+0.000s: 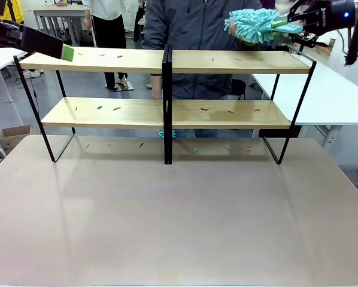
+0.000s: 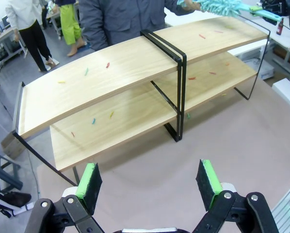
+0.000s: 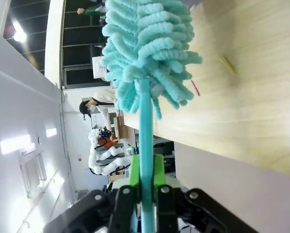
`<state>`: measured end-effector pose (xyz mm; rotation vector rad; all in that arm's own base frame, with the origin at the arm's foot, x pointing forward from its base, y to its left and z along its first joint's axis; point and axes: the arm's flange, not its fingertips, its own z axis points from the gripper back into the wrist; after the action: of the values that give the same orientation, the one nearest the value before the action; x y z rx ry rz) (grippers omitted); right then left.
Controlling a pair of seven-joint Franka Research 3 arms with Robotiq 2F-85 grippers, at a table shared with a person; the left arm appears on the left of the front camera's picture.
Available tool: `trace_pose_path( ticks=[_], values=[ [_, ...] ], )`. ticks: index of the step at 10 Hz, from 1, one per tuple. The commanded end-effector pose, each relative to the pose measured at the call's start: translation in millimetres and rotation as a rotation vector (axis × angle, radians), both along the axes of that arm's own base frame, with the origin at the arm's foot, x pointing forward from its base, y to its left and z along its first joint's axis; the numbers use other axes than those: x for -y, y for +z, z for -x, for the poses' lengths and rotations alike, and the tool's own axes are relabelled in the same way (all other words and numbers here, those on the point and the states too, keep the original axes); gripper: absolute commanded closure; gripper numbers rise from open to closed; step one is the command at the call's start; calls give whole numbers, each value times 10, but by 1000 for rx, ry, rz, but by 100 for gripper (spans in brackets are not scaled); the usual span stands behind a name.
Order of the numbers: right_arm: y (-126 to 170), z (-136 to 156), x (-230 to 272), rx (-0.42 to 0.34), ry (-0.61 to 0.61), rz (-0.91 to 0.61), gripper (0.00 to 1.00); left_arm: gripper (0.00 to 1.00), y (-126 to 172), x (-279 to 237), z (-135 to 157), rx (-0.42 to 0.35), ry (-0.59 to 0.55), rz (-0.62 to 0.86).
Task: Clean the shelves.
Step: Pick up the Duster when the human hands it over.
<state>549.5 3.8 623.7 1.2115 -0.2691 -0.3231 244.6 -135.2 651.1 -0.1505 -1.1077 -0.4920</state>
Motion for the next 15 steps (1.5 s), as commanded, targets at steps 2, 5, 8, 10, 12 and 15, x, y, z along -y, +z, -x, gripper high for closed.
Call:
trace_pose_path(
  ticks=[2,5,8,10,12,15],
  values=[
    [189,746,530,106,36,58,100,0,-1,-6,8,1,-3,0],
    [252,2380,1633,267,-196,96,100,0,-1,-6,8,1,-3,0],
    [-140,3411,2149,258,-527,70,100,0,-1,-6,8,1,-3,0],
    [15,3422,2217,286,-436,39,100,0,-1,-6,8,1,-3,0],
    [15,3422,2217,286,-436,39,100,0,-1,-6,8,1,-3,0],
    [15,3422,2217,286,-436,39,100,0,-1,-6,8,1,-3,0]
  ],
)
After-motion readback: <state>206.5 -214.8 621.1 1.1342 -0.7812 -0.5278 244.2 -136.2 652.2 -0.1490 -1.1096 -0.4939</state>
